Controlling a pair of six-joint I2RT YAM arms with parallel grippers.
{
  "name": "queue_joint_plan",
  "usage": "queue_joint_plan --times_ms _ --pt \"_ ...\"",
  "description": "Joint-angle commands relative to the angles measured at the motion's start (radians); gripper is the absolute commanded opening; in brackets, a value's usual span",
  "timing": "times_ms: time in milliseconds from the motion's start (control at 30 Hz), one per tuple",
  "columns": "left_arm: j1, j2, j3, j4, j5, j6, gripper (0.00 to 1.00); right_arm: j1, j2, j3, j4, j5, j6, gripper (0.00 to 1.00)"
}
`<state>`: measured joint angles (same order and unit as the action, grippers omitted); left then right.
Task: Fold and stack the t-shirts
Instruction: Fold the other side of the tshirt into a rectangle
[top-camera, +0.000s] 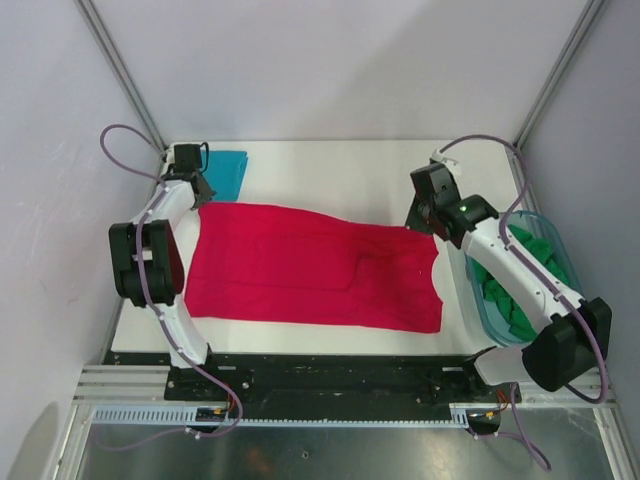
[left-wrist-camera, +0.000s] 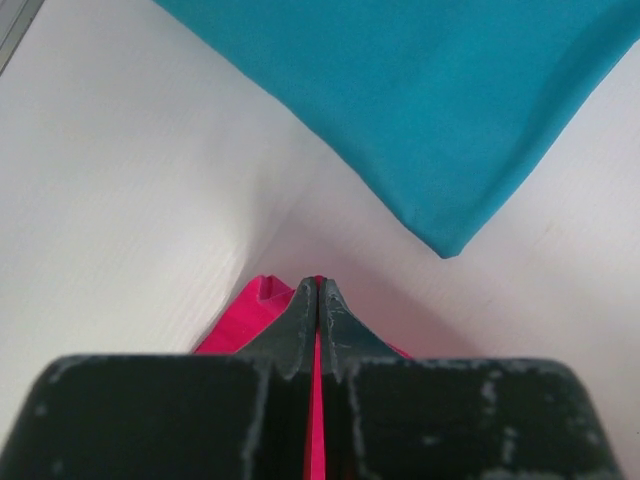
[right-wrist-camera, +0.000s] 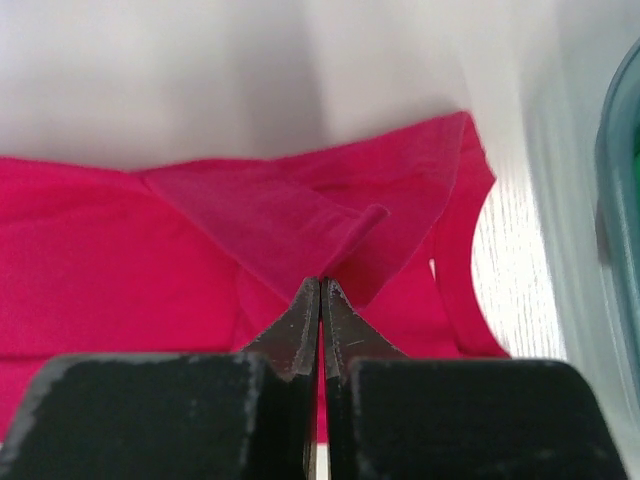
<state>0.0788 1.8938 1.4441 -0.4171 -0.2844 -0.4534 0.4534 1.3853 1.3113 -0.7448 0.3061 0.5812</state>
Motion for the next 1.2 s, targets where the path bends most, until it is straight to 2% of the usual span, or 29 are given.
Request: queue_joint_plan --times_ms 0,233,367,567,833,1167 --pt "0.008 -0.095 -0.065 0.06 -0.025 -0.035 0.0 0.057 -0.058 -0.098 -0.025 0.003 0.057 0.0" --pt "0.015 -0.144 -0.172 0.077 -0.009 -0.066 0.0 0.104 -0.067 -0.291 0.042 -0.026 0.111 0.0" --pt "0.016 -0.143 -0.218 0.076 -0.008 -0.079 0.0 0.105 -0.047 -0.343 0.08 -0.038 0.116 0.0" --pt "0.016 -0.157 -0.246 0.076 -0.021 -0.078 0.0 0.089 -0.07 -0.34 0.091 -0.043 0.092 0.0" --pt "0.019 -0.19 -0.214 0.073 -0.027 -0.06 0.0 0.051 -0.167 -0.262 -0.001 -0.036 0.064 0.0" --pt "0.021 -0.258 -0.268 0.06 -0.041 -0.058 0.0 0.066 -0.234 -0.256 -0.106 -0.032 0.073 0.0"
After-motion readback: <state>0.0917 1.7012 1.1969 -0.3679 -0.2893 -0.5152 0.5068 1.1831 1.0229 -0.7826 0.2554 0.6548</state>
